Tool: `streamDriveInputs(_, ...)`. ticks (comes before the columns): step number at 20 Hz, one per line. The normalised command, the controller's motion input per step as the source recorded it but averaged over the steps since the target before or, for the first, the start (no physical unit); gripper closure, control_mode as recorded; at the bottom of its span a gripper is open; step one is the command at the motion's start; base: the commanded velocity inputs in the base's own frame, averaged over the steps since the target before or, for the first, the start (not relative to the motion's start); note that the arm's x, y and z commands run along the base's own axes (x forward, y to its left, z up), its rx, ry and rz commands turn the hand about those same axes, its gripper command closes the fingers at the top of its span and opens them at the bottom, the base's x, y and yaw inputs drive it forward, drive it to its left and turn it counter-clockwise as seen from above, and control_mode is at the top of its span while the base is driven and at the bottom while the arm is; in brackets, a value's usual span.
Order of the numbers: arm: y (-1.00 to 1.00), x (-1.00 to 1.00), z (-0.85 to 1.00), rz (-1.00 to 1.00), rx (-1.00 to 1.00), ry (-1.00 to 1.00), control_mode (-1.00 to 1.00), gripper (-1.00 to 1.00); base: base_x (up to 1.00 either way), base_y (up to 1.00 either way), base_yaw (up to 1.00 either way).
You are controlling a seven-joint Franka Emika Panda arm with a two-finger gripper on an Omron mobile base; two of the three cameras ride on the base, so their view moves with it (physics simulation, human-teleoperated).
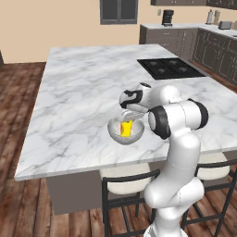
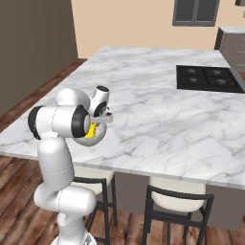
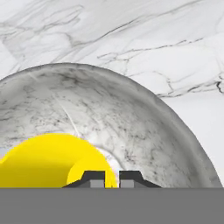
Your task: Place the cup inside the bowl on the dining table and move the bowl to any counter.
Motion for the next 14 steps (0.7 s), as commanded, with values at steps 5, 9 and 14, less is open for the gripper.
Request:
streamDriveInputs(5,0.01,-0.05,0.00,0.00,0.00,0.00,-1.00,-1.00,0.00,0.00,0.00)
streamDriveInputs(9,0.00,-0.03,0.00,0.00,0.00,0.00,-1.00,-1.00,0.00,0.00,0.00)
streamDriveInputs(14,0.05,0.00,0.11,0.00,0.00,0.00,-1.00,-1.00,0.00,0.00,0.00)
